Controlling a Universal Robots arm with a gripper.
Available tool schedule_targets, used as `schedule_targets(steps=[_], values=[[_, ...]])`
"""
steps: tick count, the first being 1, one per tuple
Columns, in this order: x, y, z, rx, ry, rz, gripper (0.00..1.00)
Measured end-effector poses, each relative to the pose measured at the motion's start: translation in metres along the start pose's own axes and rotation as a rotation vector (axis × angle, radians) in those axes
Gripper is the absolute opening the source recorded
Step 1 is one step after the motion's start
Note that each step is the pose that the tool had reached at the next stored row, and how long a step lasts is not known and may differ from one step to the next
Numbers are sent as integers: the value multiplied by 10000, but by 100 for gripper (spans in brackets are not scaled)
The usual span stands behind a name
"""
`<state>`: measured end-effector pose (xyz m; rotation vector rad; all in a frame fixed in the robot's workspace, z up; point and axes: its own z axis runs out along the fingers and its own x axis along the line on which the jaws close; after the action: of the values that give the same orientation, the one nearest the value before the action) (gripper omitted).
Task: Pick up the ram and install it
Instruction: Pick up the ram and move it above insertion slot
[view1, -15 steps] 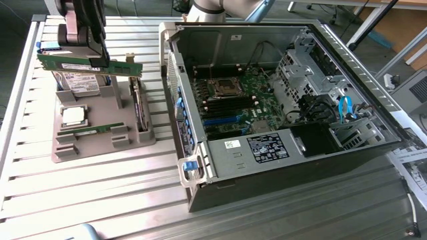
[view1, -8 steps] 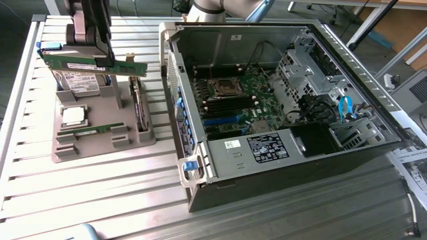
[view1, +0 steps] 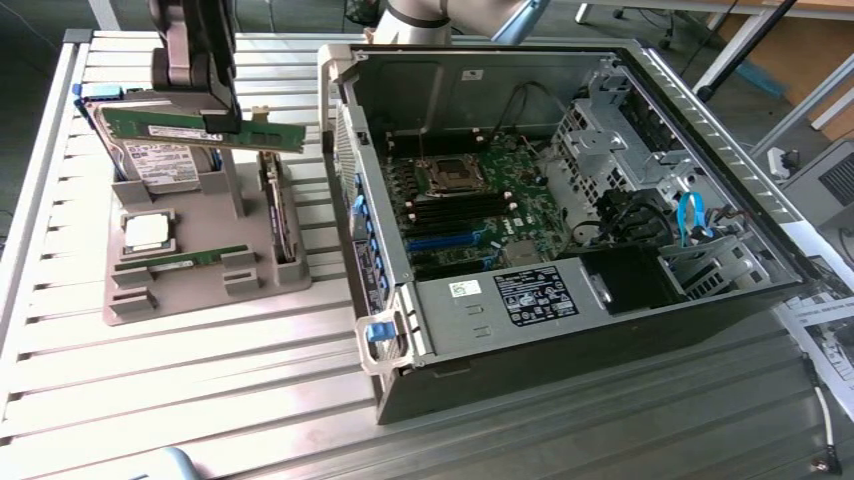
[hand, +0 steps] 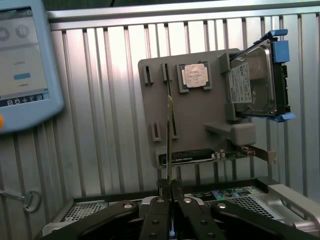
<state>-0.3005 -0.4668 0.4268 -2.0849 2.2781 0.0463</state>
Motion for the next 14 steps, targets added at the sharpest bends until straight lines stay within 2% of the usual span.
schedule_targets(steps=[14], values=[[-10,-120,2,0,2,0,13]])
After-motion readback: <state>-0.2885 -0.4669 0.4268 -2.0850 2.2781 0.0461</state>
